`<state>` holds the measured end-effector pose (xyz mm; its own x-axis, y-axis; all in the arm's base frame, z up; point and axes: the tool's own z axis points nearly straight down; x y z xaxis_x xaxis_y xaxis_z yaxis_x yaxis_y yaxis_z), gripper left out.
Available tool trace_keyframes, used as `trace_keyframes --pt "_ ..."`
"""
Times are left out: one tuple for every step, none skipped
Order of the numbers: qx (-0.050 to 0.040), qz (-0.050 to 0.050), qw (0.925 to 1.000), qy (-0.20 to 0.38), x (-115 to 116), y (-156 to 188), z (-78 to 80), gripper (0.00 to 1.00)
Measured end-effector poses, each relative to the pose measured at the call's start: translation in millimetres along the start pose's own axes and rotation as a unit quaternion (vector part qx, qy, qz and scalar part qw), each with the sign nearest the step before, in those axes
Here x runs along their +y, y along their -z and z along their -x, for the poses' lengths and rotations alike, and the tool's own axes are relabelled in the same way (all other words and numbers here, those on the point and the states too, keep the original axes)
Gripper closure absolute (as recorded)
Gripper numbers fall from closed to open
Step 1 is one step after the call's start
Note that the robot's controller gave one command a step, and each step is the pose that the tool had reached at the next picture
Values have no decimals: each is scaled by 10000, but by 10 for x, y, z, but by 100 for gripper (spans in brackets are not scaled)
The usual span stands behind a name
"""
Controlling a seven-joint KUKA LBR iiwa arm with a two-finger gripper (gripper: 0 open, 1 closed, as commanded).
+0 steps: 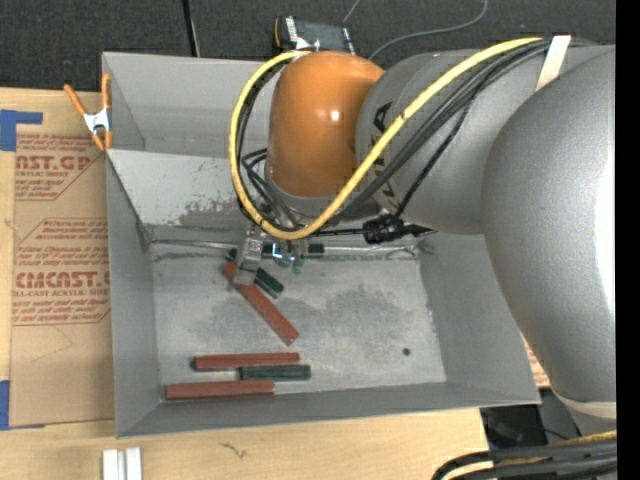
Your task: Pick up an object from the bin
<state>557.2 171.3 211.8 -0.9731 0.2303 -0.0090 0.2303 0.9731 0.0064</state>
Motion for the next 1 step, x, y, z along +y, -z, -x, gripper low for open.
trace_keyframes --pt "73 -33 9950 998 270 -639 -896 100"
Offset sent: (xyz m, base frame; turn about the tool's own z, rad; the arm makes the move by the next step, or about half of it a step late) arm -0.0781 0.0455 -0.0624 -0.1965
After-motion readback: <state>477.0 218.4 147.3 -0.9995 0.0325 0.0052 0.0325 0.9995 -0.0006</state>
